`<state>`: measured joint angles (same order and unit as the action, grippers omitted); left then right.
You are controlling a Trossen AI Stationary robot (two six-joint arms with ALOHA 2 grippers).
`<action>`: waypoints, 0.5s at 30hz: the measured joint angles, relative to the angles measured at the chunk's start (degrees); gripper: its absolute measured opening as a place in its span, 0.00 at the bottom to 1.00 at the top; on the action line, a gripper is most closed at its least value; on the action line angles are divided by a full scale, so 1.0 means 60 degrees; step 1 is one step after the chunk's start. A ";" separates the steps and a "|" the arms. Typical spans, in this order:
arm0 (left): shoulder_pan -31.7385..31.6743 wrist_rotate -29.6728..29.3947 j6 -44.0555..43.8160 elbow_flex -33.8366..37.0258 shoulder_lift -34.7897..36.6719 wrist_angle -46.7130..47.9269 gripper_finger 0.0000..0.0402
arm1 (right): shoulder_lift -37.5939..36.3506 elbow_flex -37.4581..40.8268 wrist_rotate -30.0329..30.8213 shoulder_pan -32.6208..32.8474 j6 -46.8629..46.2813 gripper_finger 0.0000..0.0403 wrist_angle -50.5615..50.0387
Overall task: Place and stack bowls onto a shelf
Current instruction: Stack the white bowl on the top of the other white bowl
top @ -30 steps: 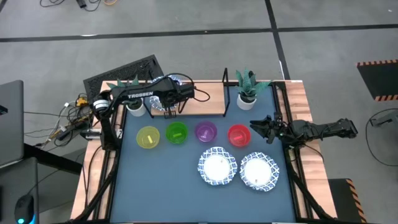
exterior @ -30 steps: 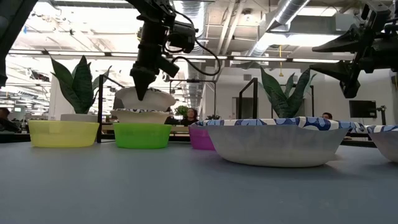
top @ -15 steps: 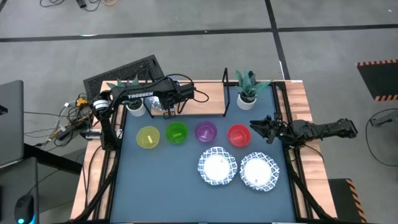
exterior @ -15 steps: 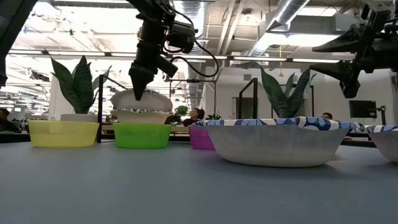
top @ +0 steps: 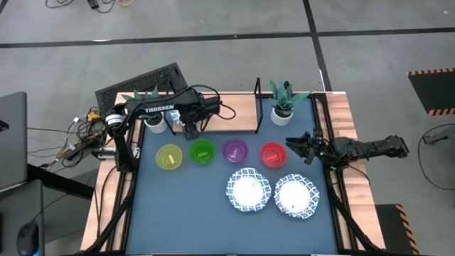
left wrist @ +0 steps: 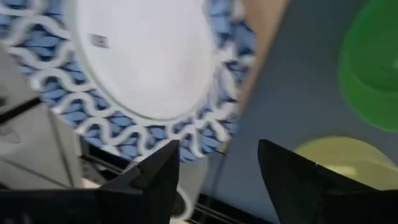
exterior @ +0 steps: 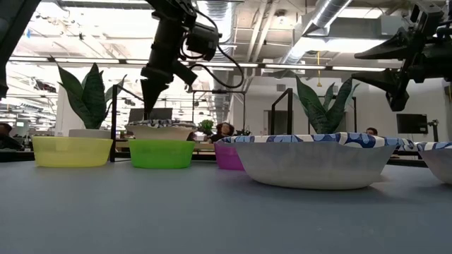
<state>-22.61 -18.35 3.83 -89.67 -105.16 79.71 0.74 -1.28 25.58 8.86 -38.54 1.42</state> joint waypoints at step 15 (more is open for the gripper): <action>0.0478 0.3233 -0.0046 -0.1028 0.0284 -0.0058 0.52 | 0.0001 0.0000 0.0000 0.0000 -0.0004 0.53 0.0002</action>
<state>-19.74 1.04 3.55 -95.83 -103.46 79.36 0.75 -1.28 25.58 8.86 -38.57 1.43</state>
